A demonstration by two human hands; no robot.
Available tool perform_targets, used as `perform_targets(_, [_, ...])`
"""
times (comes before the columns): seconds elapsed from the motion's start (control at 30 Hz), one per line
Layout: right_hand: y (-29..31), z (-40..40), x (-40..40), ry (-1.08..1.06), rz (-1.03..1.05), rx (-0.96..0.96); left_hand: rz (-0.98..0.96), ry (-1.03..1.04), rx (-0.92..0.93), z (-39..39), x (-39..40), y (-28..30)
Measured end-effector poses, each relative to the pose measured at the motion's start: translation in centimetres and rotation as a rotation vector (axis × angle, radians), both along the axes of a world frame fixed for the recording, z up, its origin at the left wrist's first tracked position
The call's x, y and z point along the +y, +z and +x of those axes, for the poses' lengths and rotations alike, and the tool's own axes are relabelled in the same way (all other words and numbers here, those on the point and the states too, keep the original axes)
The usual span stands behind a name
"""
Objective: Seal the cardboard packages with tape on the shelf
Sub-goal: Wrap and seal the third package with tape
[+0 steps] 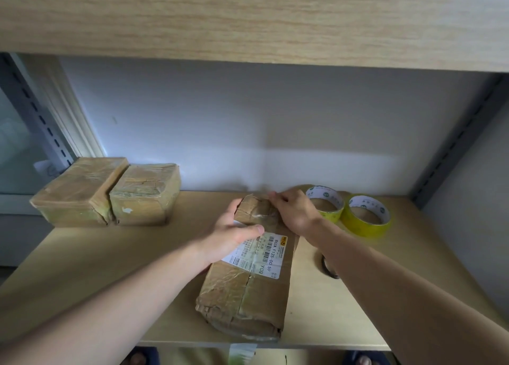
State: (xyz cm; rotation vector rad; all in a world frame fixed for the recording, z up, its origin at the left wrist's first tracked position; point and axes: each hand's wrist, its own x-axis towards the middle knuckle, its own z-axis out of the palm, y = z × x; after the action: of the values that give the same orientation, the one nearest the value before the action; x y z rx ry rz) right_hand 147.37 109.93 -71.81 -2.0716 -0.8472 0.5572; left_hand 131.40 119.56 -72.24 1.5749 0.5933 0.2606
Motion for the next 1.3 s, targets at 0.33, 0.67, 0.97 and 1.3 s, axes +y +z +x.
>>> perform_targets(0.33, [0.1,-1.0,-1.4,0.013,0.024,-0.057,0.363,-0.063,0.282,-0.6,0.0,1.6])
perform_targets(0.67, [0.2,-1.3,-2.2,-0.175,-0.136,-0.150,0.847,-0.115,0.652,-4.2,-2.2,4.5])
perform_targets(0.97, [0.3,-0.5,-3.3,0.018,-0.180,-0.228,1.174,-0.056,0.590,-4.4,-3.1,1.8])
perform_targets(1.3, [0.7,0.7,-5.0,0.081,-0.063,0.041,1.220,-0.097,0.542,-4.6,-3.0,1.5])
